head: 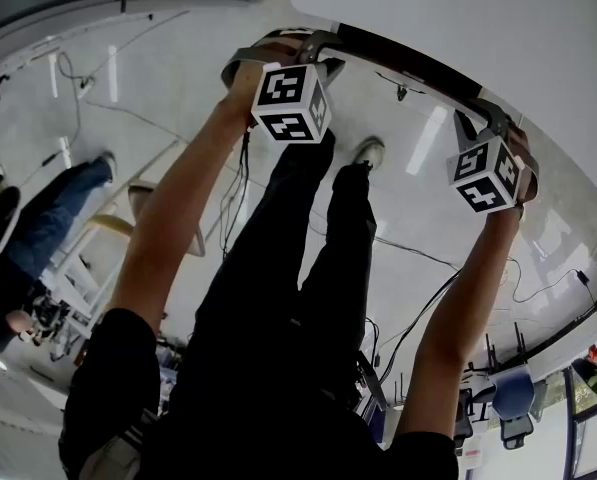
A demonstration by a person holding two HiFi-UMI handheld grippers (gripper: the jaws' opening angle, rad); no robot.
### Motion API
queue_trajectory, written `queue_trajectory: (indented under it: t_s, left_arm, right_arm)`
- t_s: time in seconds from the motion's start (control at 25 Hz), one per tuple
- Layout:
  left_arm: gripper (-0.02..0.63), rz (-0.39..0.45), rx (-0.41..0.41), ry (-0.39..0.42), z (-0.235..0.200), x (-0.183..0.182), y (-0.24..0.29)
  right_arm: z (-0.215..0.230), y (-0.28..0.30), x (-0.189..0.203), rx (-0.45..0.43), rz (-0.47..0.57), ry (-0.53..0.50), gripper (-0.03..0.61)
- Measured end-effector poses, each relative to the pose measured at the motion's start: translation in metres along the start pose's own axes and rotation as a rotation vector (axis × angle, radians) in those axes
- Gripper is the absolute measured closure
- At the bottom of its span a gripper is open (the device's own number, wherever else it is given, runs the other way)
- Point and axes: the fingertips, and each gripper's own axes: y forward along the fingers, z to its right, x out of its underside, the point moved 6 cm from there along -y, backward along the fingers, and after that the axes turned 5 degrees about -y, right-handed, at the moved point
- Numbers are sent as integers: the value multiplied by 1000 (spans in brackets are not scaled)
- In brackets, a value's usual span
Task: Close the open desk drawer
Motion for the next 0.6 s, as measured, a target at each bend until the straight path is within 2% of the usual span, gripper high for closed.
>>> queue_trajectory:
  t_s: [0.6]
  left_arm:
    - [497,-16,-20,-13,-9,-5,4]
  right_arm:
    - [11,2,1,21,1,2,489]
